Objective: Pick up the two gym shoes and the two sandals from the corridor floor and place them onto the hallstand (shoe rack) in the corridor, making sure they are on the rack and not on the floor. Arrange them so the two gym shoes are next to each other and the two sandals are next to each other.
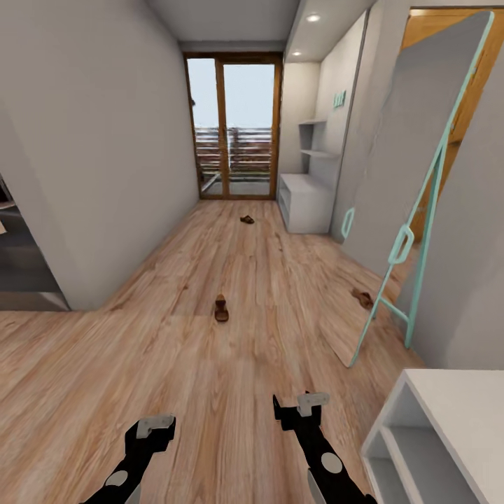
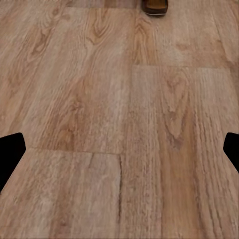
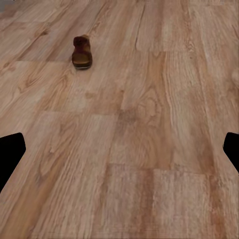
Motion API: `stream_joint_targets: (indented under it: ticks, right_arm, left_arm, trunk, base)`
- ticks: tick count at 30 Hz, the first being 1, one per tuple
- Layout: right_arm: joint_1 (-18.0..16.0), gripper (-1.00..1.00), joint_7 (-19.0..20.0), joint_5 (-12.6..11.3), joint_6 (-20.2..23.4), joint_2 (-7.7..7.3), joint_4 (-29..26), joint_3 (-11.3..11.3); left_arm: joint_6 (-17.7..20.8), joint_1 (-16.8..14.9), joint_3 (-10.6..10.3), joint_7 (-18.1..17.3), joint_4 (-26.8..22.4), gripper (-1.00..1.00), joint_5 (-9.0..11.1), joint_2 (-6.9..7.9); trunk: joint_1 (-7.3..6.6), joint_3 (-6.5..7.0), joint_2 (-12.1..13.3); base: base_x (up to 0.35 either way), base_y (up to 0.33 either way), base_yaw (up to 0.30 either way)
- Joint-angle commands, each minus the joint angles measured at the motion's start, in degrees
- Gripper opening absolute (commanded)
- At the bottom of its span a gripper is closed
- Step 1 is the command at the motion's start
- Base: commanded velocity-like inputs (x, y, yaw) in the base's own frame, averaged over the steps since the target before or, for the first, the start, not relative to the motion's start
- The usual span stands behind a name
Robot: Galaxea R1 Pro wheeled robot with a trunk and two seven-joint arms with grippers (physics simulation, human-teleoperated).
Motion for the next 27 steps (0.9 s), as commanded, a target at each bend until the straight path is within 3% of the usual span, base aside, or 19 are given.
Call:
stream_joint_targets:
  ticks: [1, 27]
  right_arm:
    - [0.0, 1.00, -0.1, 0.2, -0.2, 0.00, 0.0, 0.0]
    - [0.0, 1.00, -0.1, 0.2, -0.2, 0.00, 0.0, 0.0]
  left_arm:
    - [-0.2, 0.0, 0.2, 0.0, 0.1, 1.00, -0.1, -0.02]
    - [-0.2, 0.0, 0.2, -0.1, 0.1, 1.00, -0.1, -0.02]
  trunk:
    - [0.02, -0.05, 0.0]
    - [0.02, -0.05, 0.0]
  base:
    - [0.334, 0.000, 0.016]
    - [0.338, 0.000, 0.002]
